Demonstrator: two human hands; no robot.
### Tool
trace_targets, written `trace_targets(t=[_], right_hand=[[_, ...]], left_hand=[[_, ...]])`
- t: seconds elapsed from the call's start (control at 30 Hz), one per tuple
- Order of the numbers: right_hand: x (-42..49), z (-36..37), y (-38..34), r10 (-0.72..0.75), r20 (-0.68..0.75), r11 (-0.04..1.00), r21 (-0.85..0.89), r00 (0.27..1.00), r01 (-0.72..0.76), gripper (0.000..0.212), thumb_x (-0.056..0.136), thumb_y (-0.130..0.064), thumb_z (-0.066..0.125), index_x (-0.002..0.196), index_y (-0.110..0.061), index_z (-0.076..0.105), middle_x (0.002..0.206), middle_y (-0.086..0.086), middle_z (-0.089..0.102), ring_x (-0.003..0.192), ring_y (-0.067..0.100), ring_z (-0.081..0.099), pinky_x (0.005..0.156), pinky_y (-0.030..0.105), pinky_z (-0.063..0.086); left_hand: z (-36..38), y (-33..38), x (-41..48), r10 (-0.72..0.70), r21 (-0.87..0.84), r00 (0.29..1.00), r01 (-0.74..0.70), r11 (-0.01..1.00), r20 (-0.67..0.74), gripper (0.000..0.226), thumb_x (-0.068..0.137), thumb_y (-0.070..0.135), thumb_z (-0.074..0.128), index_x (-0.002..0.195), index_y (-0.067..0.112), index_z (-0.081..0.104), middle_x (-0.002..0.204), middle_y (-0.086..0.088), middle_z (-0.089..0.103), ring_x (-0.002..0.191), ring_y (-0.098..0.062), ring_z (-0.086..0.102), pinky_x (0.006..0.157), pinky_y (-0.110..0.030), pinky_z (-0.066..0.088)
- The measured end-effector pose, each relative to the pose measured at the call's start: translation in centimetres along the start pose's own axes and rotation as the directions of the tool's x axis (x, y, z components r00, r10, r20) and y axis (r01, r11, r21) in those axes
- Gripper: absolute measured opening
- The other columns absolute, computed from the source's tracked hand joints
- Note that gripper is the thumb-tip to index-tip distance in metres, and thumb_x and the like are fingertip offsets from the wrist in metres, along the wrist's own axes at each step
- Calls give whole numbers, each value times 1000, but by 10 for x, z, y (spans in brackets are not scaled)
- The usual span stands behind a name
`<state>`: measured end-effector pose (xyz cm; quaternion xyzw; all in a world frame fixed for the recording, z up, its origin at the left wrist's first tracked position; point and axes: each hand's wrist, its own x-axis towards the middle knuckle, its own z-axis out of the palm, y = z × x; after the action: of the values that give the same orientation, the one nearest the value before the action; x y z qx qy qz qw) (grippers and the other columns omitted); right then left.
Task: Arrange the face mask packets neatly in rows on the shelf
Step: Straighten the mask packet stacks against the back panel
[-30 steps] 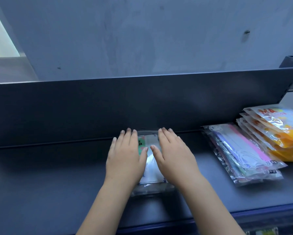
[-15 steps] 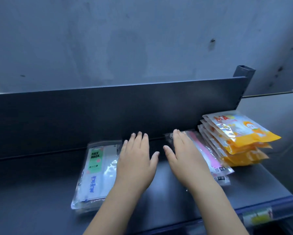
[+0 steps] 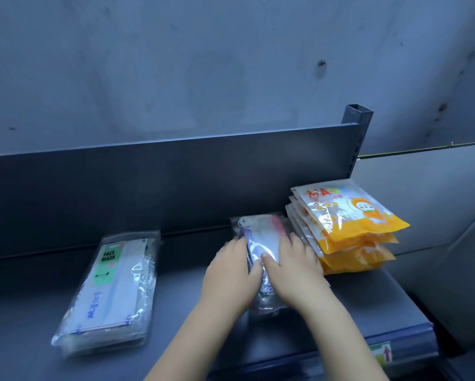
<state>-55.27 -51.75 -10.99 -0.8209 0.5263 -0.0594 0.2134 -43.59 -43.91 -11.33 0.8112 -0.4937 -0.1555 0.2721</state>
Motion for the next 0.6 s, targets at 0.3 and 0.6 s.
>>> trace_targets(t=[0.3,0.6], right_hand=[[12,-3,6,-21,42,990,137,999,15,48,104,-46,40,143,-18,45,166,6,26,140,38,42,112,48,40],[14,0,1,-11,65,955,298,998,-9,62,100,-46,47,154,-18,36,168,0,18,139,32,45,108,44,43]], left_hand=[[-2,1,-13,-232,-526,966,255,811,111,47,100,29,55,140,51,48,125,39,58,118,13,56,105,-28,49],[-1,1,-17,-260,-574,961,266,775,94,45,100,27,50,132,58,47,126,36,62,117,5,62,104,-30,51]])
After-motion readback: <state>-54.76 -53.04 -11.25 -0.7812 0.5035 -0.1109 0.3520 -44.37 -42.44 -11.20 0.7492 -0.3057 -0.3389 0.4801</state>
